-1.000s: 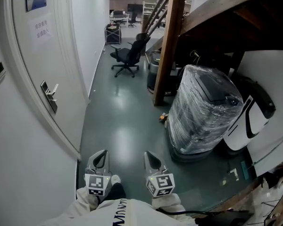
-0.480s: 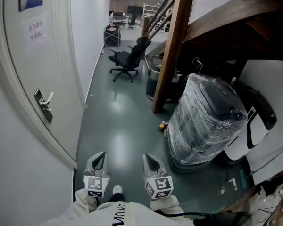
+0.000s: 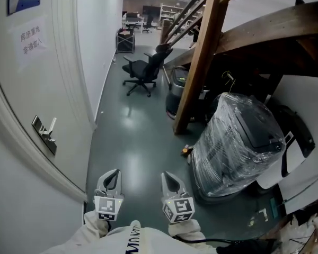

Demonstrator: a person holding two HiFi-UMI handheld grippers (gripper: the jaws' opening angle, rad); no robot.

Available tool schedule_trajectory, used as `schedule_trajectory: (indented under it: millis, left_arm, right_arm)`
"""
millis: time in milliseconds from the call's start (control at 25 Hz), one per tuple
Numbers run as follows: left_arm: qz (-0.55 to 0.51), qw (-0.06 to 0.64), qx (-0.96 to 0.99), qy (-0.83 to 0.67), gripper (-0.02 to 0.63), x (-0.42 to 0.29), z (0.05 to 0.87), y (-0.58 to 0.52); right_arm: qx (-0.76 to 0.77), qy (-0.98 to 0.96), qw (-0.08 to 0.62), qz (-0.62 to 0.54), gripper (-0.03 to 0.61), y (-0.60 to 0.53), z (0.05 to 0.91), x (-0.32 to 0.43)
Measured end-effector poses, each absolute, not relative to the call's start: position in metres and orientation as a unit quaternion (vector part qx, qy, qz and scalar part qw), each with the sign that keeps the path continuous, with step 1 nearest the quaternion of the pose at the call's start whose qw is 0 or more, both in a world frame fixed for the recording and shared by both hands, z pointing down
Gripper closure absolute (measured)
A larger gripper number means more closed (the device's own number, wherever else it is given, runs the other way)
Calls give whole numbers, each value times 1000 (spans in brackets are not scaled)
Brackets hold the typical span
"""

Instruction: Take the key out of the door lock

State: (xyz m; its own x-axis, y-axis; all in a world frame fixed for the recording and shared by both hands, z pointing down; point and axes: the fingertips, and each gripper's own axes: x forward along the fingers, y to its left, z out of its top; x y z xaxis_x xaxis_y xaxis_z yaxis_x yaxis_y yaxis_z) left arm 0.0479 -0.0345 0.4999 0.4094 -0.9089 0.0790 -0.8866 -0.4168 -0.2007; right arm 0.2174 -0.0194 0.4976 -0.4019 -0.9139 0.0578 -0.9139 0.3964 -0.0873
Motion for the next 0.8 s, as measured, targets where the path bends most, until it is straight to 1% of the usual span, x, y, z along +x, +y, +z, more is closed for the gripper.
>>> schedule_trajectory:
  millis: [320,800]
  left_arm:
    - [-84,57,-838,536,614,29,500,-85]
    - [-90,42,-836,540,614,38,517,-141]
  right_arm:
    - [558,-829,3,50,578,-66,495,206]
    - [551,-832,11,59,578,-130,506,214]
